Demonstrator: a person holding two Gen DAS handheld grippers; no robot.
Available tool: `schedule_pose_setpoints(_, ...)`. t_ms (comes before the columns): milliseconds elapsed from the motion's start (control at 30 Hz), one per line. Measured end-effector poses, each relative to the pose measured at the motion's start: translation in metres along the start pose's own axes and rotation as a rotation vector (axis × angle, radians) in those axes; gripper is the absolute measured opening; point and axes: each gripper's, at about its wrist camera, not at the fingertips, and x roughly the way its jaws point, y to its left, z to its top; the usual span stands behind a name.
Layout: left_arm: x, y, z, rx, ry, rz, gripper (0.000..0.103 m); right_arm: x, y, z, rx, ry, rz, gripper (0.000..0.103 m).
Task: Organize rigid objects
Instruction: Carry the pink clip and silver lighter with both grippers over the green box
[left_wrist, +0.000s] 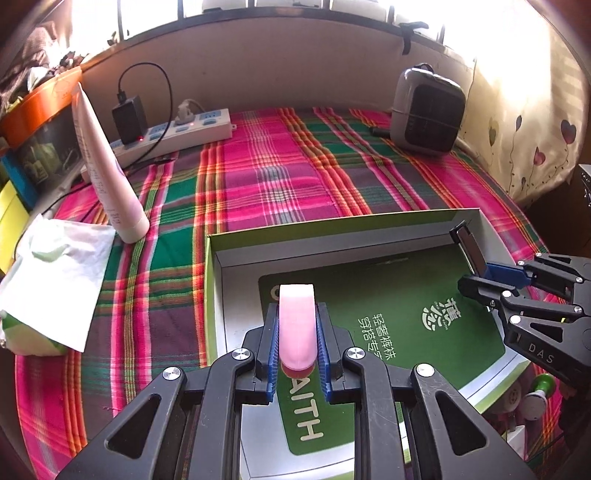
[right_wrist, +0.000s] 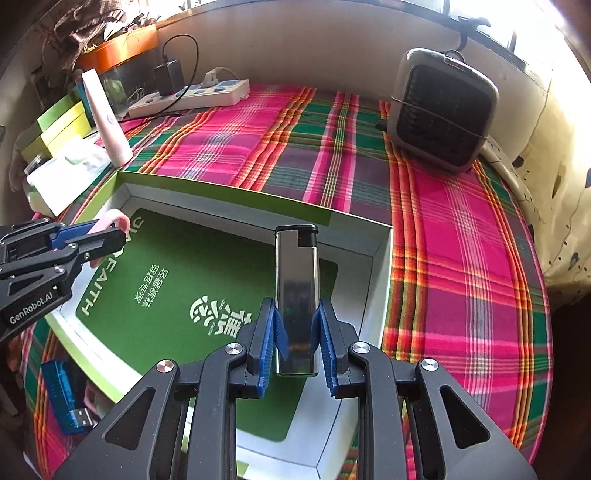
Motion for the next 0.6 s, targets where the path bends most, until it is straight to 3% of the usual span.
schedule_pose_setpoints(600,0.0095,-0.0041,0.0008,0.018,0.009,0.019,0.017,0.0055,0.0012,0.0051,-0.011,-0.008,0.002,0.024)
